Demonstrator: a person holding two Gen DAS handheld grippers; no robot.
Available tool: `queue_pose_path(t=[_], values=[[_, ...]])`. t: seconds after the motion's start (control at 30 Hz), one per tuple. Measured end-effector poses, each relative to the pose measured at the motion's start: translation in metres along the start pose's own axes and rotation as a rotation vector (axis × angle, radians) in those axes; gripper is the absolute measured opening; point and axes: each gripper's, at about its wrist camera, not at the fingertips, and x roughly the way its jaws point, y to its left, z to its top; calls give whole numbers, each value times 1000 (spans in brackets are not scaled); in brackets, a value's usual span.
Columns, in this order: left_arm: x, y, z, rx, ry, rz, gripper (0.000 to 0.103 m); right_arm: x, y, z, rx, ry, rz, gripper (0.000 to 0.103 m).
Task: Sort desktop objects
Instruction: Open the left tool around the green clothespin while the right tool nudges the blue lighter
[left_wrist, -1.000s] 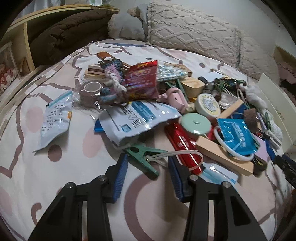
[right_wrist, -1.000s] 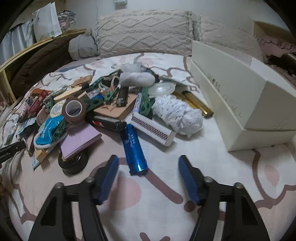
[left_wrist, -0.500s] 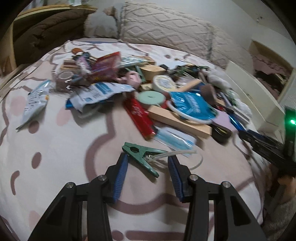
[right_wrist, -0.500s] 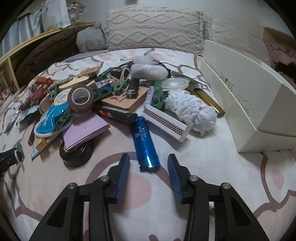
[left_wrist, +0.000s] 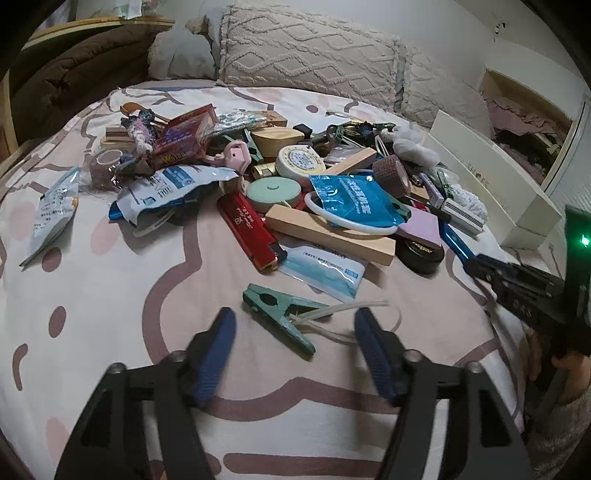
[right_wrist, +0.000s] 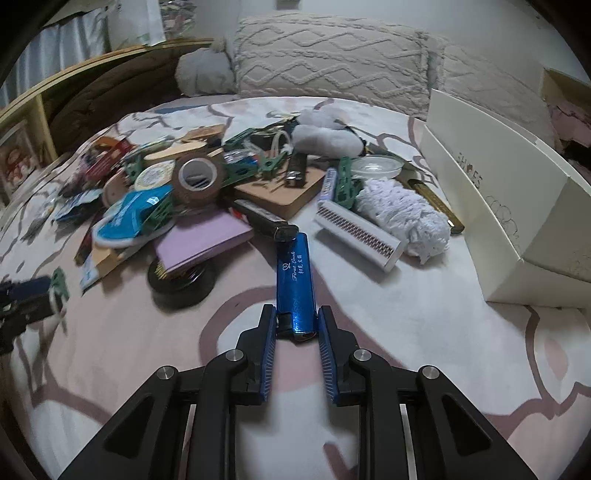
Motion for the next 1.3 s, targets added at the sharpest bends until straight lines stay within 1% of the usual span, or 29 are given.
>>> queue_pose_path(t=[0.07,0.17,0.23,0.33,0.4,0.43,0.53,0.57,0.6,0.63,0.67,0.7,0.8,1.0,1.1,1.23,1.3], values=[[-1,-1,1,12,-7,17,78,-4,2,-4,-9,5,15,23],[-2,-3,4,47,-18,34,82,-11,1,-11,-13,14,48,23],[-2,-7,9,91,-24,48,83,-14,1,-14,-21,21,58,23],[-4,-13,16,169,-38,40,84,-19,-3,-21,-34,28,76,23],[-3,-18,18,215,-40,32,87,-22,-5,-23,-30,31,82,24],[-2,-20,19,235,-37,27,90,-22,-7,-24,-25,33,87,24],[5,-25,18,276,-10,10,91,-23,-6,-23,-29,33,85,24],[7,-26,17,286,-1,6,91,-25,-3,-24,-47,29,73,28],[10,-27,16,297,12,1,91,-26,0,-25,-65,26,60,34],[12,-28,15,307,22,-5,91,-28,2,-26,-84,21,49,56],[14,-29,14,314,31,-13,91,-30,4,-27,-101,16,43,75],[16,-29,14,320,39,-20,91,-32,7,-28,-116,12,36,77],[19,-28,13,314,45,-31,91,-30,8,-28,-128,15,3,77],[11,-22,11,246,46,-108,91,-23,-15,-24,-37,33,-48,77],[8,-19,9,225,49,-119,91,-20,-25,-22,0,36,-99,77],[2,-15,7,186,50,-141,91,-16,-37,-18,47,41,-142,77],[0,-14,7,174,43,-136,91,-12,-41,-15,61,46,-165,77]])
